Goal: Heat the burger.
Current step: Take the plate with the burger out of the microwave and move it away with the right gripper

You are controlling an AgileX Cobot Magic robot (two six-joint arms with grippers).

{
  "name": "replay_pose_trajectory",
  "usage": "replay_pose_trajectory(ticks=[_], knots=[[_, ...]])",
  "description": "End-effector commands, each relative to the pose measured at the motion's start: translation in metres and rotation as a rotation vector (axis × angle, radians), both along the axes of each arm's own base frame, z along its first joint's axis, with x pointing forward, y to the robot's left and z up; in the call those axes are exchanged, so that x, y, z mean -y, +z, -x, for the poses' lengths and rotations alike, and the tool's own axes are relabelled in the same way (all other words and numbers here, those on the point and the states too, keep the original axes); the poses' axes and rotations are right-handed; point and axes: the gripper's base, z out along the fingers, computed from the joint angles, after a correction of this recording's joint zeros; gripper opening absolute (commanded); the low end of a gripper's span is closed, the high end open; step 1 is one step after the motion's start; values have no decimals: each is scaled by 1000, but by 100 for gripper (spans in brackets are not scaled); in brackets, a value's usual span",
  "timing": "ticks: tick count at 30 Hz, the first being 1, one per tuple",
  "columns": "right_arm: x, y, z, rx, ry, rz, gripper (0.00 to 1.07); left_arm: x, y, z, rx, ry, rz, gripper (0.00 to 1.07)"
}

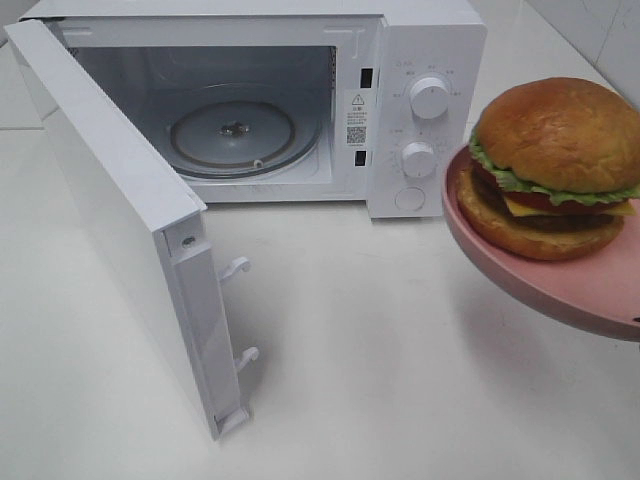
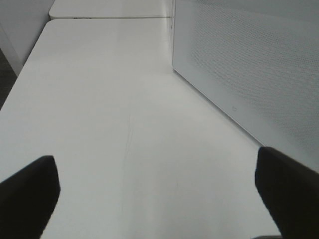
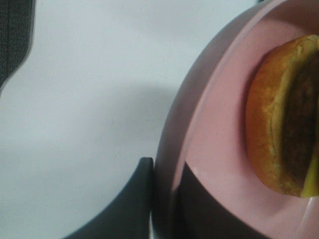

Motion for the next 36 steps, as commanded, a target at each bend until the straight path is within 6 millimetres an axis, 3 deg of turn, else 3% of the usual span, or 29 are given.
replay_pose_trajectory(ticks=[1, 3, 11, 27, 36], knots=[[3, 5, -2, 55, -35, -12, 1, 1, 0, 2, 26, -1, 7, 100], [11, 3, -3, 39, -160, 14, 1, 1, 0, 2, 26, -1, 7, 100], [24, 3, -4, 37, -395, 5, 1, 1, 0, 2, 26, -1, 7, 100], [42, 6, -4, 99, -725, -24, 1, 1, 0, 2, 26, -1, 7, 100], [53, -28, 3, 76, -945, -18, 1, 1, 0, 2, 26, -1, 7, 100]])
